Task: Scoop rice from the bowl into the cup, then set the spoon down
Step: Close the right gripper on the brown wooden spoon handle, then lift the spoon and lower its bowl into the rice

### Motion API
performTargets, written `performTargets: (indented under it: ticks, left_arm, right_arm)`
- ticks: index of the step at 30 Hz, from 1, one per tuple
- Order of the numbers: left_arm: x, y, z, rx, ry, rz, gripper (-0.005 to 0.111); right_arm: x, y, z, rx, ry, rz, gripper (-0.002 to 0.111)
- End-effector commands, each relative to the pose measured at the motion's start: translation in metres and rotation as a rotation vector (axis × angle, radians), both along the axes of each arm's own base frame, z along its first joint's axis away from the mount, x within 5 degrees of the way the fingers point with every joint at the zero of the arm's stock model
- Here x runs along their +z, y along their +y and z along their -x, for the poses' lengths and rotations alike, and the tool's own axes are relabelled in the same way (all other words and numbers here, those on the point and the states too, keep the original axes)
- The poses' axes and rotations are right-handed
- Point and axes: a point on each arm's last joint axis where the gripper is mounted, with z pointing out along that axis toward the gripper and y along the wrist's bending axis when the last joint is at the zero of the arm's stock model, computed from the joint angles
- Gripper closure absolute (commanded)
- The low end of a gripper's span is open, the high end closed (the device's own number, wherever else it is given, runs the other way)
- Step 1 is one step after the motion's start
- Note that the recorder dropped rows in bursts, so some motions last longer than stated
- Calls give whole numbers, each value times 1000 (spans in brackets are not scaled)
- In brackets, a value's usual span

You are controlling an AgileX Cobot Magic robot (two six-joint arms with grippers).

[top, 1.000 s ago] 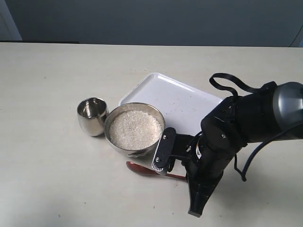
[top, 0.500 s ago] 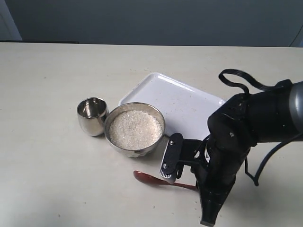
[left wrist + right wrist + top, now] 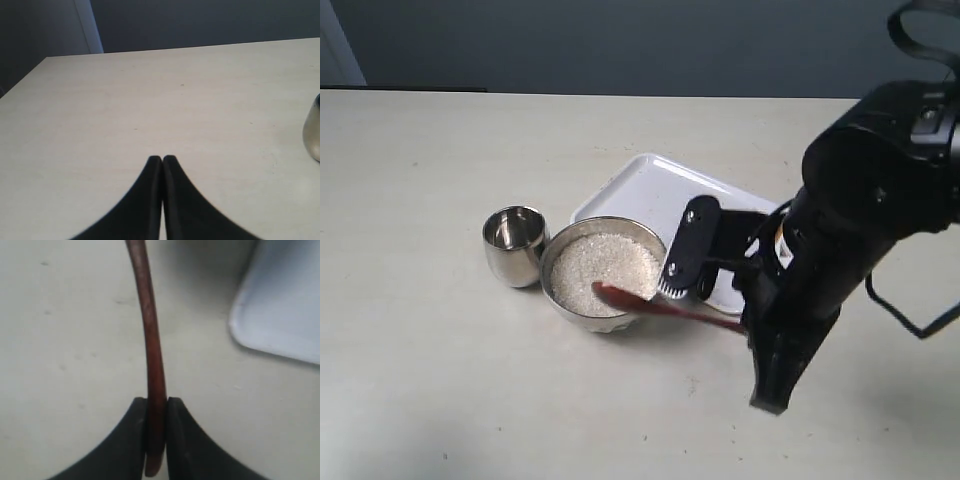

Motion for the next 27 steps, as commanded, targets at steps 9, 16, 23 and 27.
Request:
performTargets:
  ticks: [9,16,23,27]
  left_arm:
    - [4,0,0,-1,-19,8,106]
    - [4,0,0,-1,-19,8,106]
    - [4,0,0,-1,-19,8,106]
    - [4,0,0,-1,-19,8,106]
  right_arm:
    - [24,8,-61,64,-417,444,109]
    - [-4,48,-44,279,-518,590,109]
    - [-14,67,-36,304,-660,634,109]
    - [-13,70,-34,304,-681,629,109]
